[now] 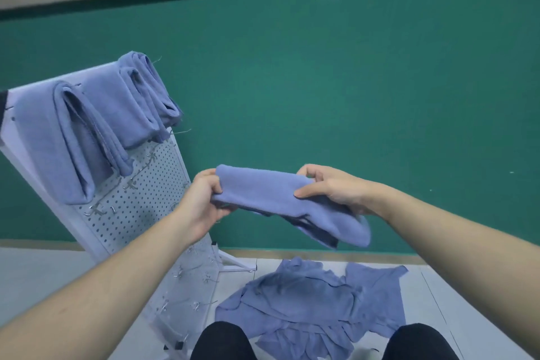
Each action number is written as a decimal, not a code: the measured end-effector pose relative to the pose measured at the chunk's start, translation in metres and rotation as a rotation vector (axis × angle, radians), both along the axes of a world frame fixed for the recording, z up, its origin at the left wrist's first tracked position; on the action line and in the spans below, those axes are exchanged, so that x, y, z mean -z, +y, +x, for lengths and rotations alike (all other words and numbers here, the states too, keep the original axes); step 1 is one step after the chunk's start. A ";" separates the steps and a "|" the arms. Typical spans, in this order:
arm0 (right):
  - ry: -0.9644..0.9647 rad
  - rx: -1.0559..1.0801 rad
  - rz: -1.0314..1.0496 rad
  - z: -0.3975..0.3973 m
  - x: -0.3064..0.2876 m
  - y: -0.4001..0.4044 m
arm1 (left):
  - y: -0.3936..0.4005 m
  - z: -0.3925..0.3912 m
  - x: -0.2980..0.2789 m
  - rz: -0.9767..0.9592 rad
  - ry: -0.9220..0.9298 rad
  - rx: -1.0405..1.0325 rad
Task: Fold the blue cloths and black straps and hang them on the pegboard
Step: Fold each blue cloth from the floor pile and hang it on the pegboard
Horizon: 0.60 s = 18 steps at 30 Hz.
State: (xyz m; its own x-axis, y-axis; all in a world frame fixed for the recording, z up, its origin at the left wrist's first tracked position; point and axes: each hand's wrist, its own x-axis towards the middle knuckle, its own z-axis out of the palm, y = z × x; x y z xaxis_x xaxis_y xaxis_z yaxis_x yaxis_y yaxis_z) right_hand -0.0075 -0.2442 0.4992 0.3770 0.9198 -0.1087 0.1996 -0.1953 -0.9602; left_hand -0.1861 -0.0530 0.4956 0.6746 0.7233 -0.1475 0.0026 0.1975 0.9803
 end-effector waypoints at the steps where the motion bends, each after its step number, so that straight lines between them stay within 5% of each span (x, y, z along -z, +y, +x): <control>1: -0.044 -0.038 -0.006 0.003 -0.007 0.007 | 0.005 -0.002 -0.004 0.127 0.086 -0.013; 6: -0.077 -0.249 -0.036 0.017 -0.046 0.043 | 0.017 0.012 -0.048 0.697 0.194 0.258; 10: -0.039 -0.332 -0.019 0.034 -0.073 0.077 | 0.025 0.040 -0.087 0.842 0.378 0.508; 15: -0.051 -0.281 0.022 0.057 -0.092 0.118 | 0.059 0.062 -0.117 0.936 0.541 0.420; 18: -0.263 -0.126 0.256 0.065 -0.092 0.147 | 0.083 0.070 -0.123 0.808 0.429 0.322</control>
State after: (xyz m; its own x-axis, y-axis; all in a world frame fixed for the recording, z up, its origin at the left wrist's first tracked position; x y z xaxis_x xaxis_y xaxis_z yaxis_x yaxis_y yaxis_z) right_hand 0.0575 -0.0968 0.5914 0.2437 0.9455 0.2159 0.4528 0.0860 -0.8874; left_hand -0.1158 0.0301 0.6182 0.8626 0.5048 0.0335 0.3276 -0.6078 0.7234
